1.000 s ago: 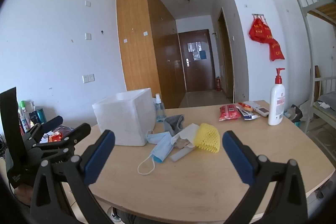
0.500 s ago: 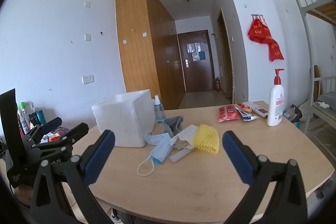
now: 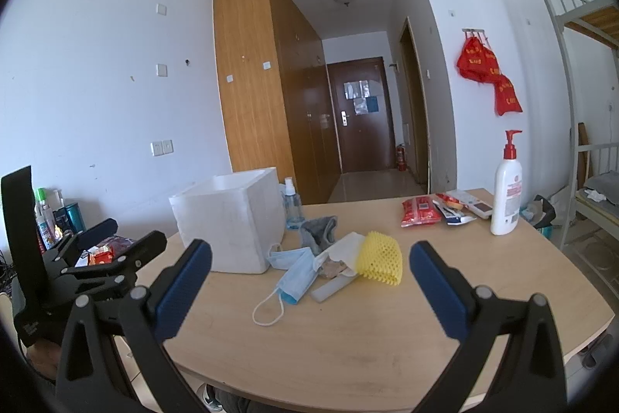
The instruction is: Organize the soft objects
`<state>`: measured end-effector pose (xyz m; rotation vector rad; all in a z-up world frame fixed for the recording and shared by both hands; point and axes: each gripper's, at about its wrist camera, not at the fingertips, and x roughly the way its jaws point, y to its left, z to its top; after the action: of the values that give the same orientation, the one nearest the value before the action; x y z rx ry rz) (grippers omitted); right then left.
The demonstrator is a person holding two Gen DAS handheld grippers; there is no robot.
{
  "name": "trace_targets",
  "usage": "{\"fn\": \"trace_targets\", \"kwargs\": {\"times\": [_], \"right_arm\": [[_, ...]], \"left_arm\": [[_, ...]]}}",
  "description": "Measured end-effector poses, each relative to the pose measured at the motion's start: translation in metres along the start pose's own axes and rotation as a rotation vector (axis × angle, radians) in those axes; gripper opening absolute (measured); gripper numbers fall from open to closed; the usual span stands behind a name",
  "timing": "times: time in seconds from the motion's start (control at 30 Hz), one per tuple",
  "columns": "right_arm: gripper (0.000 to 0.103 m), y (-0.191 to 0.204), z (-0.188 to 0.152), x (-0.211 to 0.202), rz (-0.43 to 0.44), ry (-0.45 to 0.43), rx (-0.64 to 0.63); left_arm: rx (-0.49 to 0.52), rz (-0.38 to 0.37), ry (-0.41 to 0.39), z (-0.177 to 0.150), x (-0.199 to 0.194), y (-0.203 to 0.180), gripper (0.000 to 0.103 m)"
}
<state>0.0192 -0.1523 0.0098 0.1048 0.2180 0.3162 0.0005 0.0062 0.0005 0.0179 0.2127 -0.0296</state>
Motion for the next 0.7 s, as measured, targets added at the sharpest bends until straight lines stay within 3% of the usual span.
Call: {"fn": "trace_targets", "kwargs": {"times": [0.7], "right_arm": [[0.103, 0.0045, 0.0022, -0.0002, 0.005, -0.003, -0.005]], "left_arm": [[0.001, 0.005, -0.002, 0.0034, -0.0016, 0.0012, 0.103]]}}
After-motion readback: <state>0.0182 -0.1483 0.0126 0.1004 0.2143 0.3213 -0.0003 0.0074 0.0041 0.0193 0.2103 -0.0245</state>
